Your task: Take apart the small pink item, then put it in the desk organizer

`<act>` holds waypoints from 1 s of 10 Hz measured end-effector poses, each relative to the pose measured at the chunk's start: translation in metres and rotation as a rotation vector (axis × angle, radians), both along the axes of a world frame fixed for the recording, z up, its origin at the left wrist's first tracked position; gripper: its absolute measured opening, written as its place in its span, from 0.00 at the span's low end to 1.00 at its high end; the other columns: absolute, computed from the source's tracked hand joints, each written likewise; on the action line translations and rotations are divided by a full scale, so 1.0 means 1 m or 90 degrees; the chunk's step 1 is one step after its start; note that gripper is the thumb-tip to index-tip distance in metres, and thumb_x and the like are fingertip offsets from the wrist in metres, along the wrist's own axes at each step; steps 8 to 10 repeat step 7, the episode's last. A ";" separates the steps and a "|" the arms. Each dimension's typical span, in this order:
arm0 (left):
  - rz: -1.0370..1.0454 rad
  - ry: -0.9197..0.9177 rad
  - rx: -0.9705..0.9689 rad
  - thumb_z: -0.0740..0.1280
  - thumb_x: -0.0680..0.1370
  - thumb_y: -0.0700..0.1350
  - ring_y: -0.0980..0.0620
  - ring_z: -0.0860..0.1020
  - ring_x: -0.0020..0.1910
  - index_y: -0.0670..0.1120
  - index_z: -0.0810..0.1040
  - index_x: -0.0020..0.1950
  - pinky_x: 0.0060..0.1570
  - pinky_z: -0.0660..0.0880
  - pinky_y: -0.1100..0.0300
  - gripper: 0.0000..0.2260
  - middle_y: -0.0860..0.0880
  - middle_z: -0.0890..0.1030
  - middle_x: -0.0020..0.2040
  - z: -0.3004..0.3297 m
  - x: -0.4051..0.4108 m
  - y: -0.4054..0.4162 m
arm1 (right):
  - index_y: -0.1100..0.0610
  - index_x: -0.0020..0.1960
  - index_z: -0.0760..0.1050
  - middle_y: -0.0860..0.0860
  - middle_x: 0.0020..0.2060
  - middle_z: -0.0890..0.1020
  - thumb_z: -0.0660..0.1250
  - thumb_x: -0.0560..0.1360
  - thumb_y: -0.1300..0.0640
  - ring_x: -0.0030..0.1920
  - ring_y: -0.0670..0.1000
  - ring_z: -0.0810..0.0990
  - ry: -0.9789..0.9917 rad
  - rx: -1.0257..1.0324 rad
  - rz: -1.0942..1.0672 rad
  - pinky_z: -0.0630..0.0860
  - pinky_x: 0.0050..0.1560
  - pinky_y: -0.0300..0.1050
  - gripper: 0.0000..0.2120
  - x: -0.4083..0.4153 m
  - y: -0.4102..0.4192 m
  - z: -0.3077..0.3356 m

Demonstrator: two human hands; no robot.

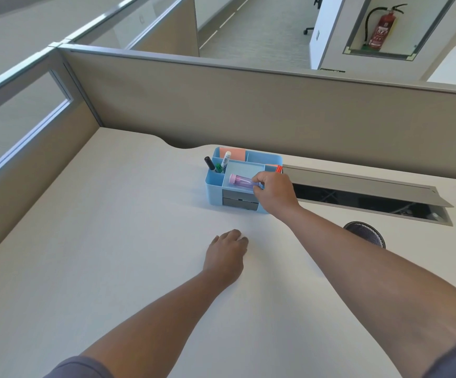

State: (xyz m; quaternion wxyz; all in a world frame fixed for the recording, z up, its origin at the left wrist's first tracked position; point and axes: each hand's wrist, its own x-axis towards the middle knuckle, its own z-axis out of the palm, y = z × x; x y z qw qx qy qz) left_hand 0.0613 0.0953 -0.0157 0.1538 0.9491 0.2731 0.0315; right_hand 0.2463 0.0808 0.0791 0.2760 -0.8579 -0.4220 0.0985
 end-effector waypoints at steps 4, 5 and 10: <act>0.004 -0.007 -0.004 0.61 0.81 0.40 0.45 0.76 0.58 0.46 0.79 0.55 0.53 0.69 0.55 0.09 0.49 0.78 0.60 0.000 -0.002 -0.002 | 0.58 0.72 0.74 0.56 0.66 0.82 0.68 0.79 0.61 0.64 0.57 0.80 0.029 -0.004 -0.004 0.77 0.64 0.50 0.21 -0.007 -0.004 0.009; 0.000 0.004 -0.012 0.60 0.81 0.41 0.44 0.76 0.59 0.46 0.79 0.55 0.49 0.65 0.57 0.08 0.49 0.77 0.62 0.001 -0.002 0.000 | 0.58 0.73 0.72 0.56 0.68 0.80 0.67 0.79 0.62 0.67 0.58 0.78 0.028 0.012 0.001 0.76 0.66 0.52 0.23 -0.012 -0.011 0.011; 0.000 0.035 -0.073 0.62 0.82 0.45 0.43 0.75 0.64 0.46 0.79 0.60 0.53 0.73 0.54 0.11 0.48 0.75 0.67 0.010 0.002 0.005 | 0.59 0.76 0.68 0.55 0.75 0.73 0.66 0.79 0.64 0.73 0.57 0.72 0.004 0.042 -0.015 0.69 0.72 0.49 0.26 -0.021 -0.032 0.010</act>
